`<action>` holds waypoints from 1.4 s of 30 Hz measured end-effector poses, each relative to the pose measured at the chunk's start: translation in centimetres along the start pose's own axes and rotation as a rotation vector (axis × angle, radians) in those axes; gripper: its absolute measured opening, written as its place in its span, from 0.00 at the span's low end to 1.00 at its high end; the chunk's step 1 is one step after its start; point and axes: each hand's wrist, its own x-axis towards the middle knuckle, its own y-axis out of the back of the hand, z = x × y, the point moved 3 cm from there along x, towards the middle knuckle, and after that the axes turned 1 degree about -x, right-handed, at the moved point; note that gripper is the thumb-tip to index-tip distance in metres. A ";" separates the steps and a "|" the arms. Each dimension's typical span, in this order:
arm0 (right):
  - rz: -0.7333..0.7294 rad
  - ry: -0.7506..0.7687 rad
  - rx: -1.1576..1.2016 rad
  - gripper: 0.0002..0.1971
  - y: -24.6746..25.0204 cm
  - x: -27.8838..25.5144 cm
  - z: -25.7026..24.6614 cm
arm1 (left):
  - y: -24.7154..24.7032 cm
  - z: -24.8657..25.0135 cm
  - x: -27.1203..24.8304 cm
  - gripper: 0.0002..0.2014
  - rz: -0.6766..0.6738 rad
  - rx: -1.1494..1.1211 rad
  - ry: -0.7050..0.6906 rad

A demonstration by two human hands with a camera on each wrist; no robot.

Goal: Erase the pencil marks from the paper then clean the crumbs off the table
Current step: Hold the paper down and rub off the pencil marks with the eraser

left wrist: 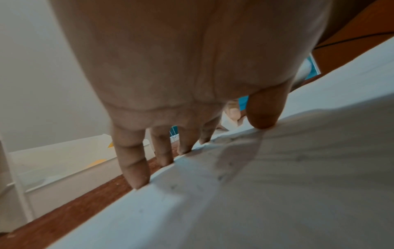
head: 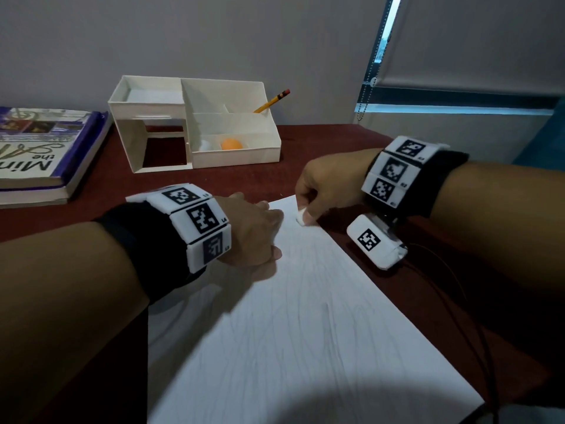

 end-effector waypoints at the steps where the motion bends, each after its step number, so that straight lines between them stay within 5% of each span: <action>1: 0.074 -0.016 -0.041 0.10 0.1 0.3 0.1 | 0.0 0.1 0.0 0.16 -0.003 0.010 0.002; 3: 0.173 -0.018 -0.076 0.09 0.0 0.7 0.0 | 0.1 0.3 -0.1 0.23 -0.020 0.033 0.021; 8: -0.053 0.033 0.039 0.08 -0.1 -0.3 -0.5 | 0.1 0.3 -0.1 0.27 -0.030 0.019 0.011; 12: 0.198 -0.015 -0.088 0.09 -0.3 0.8 -0.6 | 0.0 0.5 -0.2 0.29 -0.017 0.033 0.019; 17: -0.004 0.039 0.036 0.09 -0.1 0.1 -1.4 | -0.1 0.4 -0.2 0.29 0.000 0.019 0.017; 23: 0.140 -0.034 -0.125 0.10 -0.2 0.7 -2.1 | -0.1 0.3 0.0 0.31 0.040 0.026 0.011; 27: 0.153 -0.037 -0.040 0.08 0.8 -1.1 -2.7 | 0.5 -1.4 -1.0 0.40 0.192 -0.142 0.001; 32: 0.108 -0.032 0.254 0.08 1.0 -4.5 -4.9 | 1.7 -4.7 -7.0 0.38 0.357 -0.292 0.015; 35: -0.042 0.094 0.466 0.04 -0.6 -5.7 -8.3 | 0.6 -4.6 -10.7 0.41 0.329 -0.355 -0.018; 38: -0.126 0.179 0.733 0.04 -2.4 -6.0 -11.4 | -1.8 -3.8 -11.7 0.31 0.290 -0.258 -0.031; 40: -0.096 0.187 0.717 0.03 -3.2 -5.6 -12.6 | -3.2 -3.4 -11.5 0.27 0.293 -0.170 -0.045; 42: -0.052 0.198 0.463 0.08 -3.3 -5.3 -13.0 | -4.2 -3.2 -11.2 0.27 0.313 -0.114 -0.067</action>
